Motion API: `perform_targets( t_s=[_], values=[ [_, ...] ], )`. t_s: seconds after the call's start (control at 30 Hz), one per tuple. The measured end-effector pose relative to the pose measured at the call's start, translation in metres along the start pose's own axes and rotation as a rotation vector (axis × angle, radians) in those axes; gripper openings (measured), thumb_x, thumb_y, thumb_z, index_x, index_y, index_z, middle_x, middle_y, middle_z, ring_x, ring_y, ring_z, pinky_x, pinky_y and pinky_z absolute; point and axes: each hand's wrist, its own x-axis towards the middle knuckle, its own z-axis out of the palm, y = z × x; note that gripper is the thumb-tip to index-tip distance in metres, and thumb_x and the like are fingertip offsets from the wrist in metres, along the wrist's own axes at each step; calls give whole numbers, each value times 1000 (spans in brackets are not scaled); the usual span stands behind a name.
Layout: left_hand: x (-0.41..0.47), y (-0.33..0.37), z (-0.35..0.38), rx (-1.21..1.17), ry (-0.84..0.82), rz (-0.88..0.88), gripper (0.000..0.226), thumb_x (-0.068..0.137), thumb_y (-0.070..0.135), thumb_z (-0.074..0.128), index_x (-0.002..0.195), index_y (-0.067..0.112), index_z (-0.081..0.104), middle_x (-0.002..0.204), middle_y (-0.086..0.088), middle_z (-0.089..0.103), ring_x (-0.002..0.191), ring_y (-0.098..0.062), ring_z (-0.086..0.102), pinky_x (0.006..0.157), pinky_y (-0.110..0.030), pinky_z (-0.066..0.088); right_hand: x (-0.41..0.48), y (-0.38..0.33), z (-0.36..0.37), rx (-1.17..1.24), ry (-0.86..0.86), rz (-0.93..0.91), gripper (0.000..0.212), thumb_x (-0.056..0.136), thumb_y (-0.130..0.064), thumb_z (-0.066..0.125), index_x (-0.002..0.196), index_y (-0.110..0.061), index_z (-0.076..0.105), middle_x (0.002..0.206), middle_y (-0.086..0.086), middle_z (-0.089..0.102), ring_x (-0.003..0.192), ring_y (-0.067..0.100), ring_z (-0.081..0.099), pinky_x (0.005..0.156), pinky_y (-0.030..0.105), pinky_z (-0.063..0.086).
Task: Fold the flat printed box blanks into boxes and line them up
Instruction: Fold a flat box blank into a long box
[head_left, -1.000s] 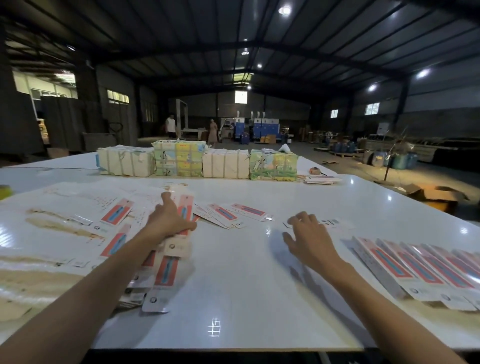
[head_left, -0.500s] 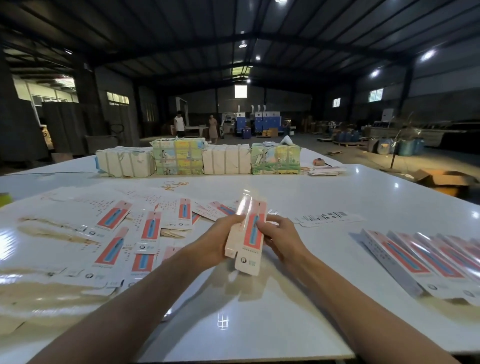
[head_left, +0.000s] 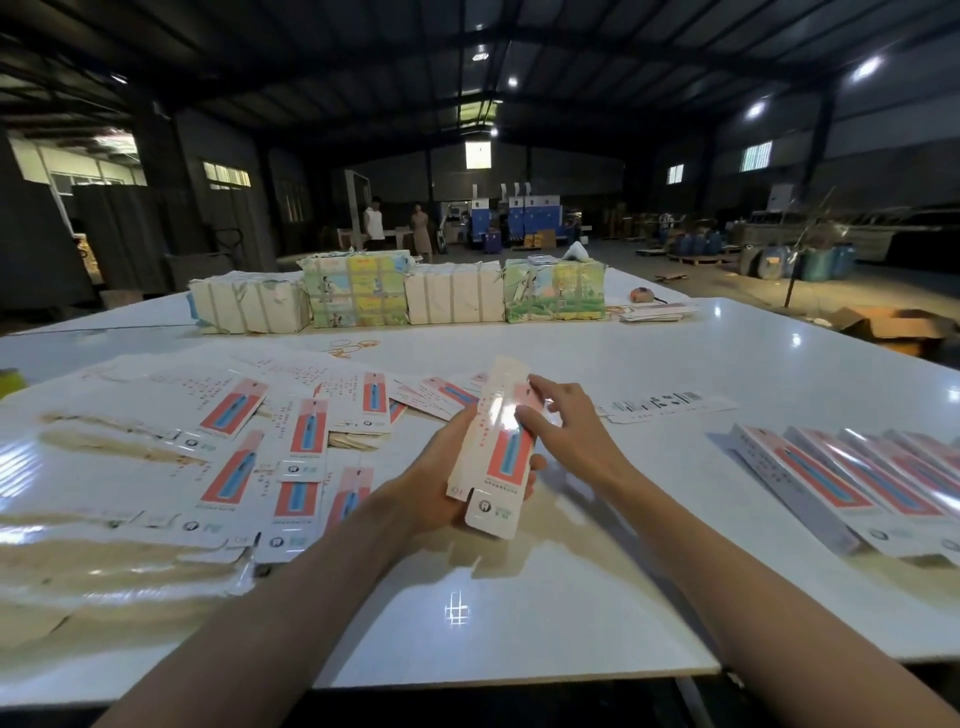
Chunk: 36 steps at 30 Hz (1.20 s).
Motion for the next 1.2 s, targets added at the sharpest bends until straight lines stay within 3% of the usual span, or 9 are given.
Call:
perform_targets(
  t_s=[0.13, 0.23, 0.3, 0.37, 0.47, 0.6, 0.77, 1.07, 1.2],
  values=[
    [0, -1, -3, 39, -43, -35, 57, 95, 54, 68, 130, 10, 62, 110, -23, 70, 89, -39, 72, 84, -52, 59, -2, -1, -3, -26, -3, -24, 39, 102, -41, 67, 138, -32, 55, 124, -5, 53, 121, 12, 56, 99, 32, 50],
    [0, 2, -6, 153, -10, -89, 63, 101, 62, 55, 140, 14, 58, 120, -31, 70, 101, -46, 73, 86, -53, 60, -2, -8, -11, 201, -23, 43, 26, 100, -24, 73, 117, -21, 53, 119, 10, 66, 110, 21, 69, 87, 30, 61],
    [-1, 4, -7, 199, -37, -137, 69, 102, 68, 50, 144, 13, 56, 120, -30, 70, 95, -41, 72, 83, -48, 60, -2, -13, -19, 385, -51, 113, 26, 98, -15, 75, 109, -14, 51, 117, 21, 69, 105, 30, 74, 88, 38, 65],
    [-2, 5, -7, 242, -80, -136, 77, 100, 73, 48, 143, 10, 59, 118, -27, 70, 90, -37, 70, 80, -44, 59, -1, -18, -27, 429, -43, 124, 26, 96, -19, 77, 103, -9, 53, 113, 25, 71, 102, 35, 76, 92, 46, 64],
    [-2, 5, -9, 280, -142, -131, 78, 103, 72, 42, 141, 8, 62, 119, -25, 69, 89, -35, 69, 78, -41, 59, -2, -19, -34, 344, -6, 75, 28, 97, -26, 76, 94, -2, 62, 99, 19, 77, 94, 32, 77, 87, 40, 65],
    [-6, 6, -10, 320, -176, -165, 69, 105, 67, 38, 144, 14, 58, 127, -28, 66, 92, -40, 67, 81, -44, 59, 1, -8, -34, 285, -148, 168, 40, 97, -38, 76, 99, 2, 74, 92, 7, 81, 94, 24, 79, 90, 36, 62],
    [-9, 9, -8, 318, -240, -205, 69, 105, 66, 41, 145, 11, 55, 120, -24, 66, 90, -36, 69, 79, -42, 60, 4, 1, -45, 453, -333, 260, 49, 87, -46, 83, 105, 0, 80, 107, 14, 80, 101, 21, 76, 83, 30, 61],
    [-11, 7, -8, 86, -390, -261, 75, 106, 65, 40, 137, 1, 62, 109, -15, 61, 86, -26, 66, 81, -35, 58, 2, -12, -42, 566, -231, 203, 38, 95, -44, 70, 88, -9, 85, 102, 17, 79, 97, 26, 76, 93, 39, 55],
    [-8, 3, -1, 100, -314, -228, 64, 100, 66, 51, 125, 7, 54, 92, -6, 57, 70, -15, 58, 68, -26, 55, -1, -17, -41, 666, -221, 198, 39, 92, -44, 69, 84, -8, 82, 102, 16, 77, 99, 28, 74, 101, 44, 55]
  ],
)
